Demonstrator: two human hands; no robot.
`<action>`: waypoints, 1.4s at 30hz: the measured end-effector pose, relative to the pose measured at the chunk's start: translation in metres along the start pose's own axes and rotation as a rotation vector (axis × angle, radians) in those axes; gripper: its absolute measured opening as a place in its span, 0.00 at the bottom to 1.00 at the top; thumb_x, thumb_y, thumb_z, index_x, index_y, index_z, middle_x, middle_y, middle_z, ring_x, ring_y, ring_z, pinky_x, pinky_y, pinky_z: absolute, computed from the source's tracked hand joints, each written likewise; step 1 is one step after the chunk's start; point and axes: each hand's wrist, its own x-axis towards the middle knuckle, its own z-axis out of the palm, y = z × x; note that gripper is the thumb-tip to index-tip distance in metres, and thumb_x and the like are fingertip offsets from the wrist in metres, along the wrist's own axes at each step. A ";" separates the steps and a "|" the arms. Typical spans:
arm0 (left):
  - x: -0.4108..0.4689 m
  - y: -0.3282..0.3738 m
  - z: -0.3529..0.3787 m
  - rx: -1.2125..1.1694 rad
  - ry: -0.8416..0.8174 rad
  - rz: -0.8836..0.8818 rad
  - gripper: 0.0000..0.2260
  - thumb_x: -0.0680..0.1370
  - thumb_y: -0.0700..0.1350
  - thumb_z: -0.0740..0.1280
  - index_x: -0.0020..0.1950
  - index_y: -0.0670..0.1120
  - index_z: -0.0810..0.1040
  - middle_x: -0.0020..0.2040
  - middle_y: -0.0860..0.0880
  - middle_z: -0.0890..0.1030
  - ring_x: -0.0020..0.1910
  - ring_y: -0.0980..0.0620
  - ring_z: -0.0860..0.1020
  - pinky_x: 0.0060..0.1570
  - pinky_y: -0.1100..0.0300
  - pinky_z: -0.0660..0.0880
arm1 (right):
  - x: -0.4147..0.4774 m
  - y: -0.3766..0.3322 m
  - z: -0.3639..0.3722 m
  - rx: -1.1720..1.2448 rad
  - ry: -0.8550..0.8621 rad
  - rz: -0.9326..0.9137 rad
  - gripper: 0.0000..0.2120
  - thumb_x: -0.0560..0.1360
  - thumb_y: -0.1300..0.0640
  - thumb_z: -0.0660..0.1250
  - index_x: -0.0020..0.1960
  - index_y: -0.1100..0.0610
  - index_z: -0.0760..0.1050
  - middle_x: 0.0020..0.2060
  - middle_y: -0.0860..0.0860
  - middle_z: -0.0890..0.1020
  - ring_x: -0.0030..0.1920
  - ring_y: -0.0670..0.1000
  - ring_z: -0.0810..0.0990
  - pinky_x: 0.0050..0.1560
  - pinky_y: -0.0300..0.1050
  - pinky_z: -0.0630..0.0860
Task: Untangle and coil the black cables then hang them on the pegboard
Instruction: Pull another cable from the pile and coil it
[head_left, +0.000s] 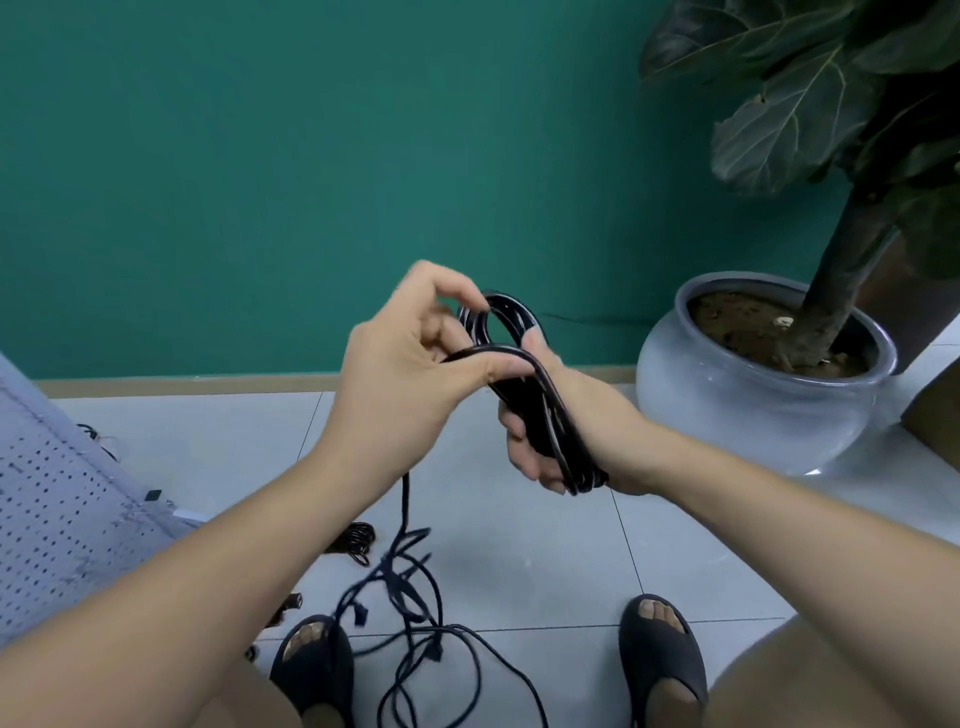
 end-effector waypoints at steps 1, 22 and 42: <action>0.001 0.003 -0.003 0.001 0.024 -0.004 0.20 0.69 0.46 0.85 0.52 0.54 0.77 0.34 0.41 0.80 0.32 0.41 0.72 0.38 0.48 0.76 | -0.003 -0.003 0.001 0.056 -0.026 0.008 0.44 0.67 0.14 0.50 0.44 0.57 0.71 0.30 0.61 0.78 0.24 0.55 0.70 0.28 0.43 0.68; 0.019 -0.010 -0.010 -0.219 -0.223 -0.303 0.17 0.77 0.47 0.78 0.65 0.48 0.83 0.52 0.51 0.86 0.46 0.51 0.84 0.54 0.54 0.82 | -0.010 0.000 -0.002 -0.510 0.120 -0.251 0.18 0.81 0.48 0.66 0.37 0.58 0.73 0.31 0.49 0.80 0.30 0.43 0.75 0.34 0.41 0.73; 0.032 -0.001 0.025 -0.480 -0.075 -0.324 0.13 0.85 0.45 0.69 0.65 0.47 0.67 0.33 0.56 0.70 0.30 0.54 0.63 0.32 0.61 0.69 | 0.017 0.007 0.025 -0.063 0.158 -0.117 0.08 0.68 0.56 0.64 0.35 0.58 0.69 0.30 0.55 0.76 0.35 0.62 0.77 0.41 0.59 0.73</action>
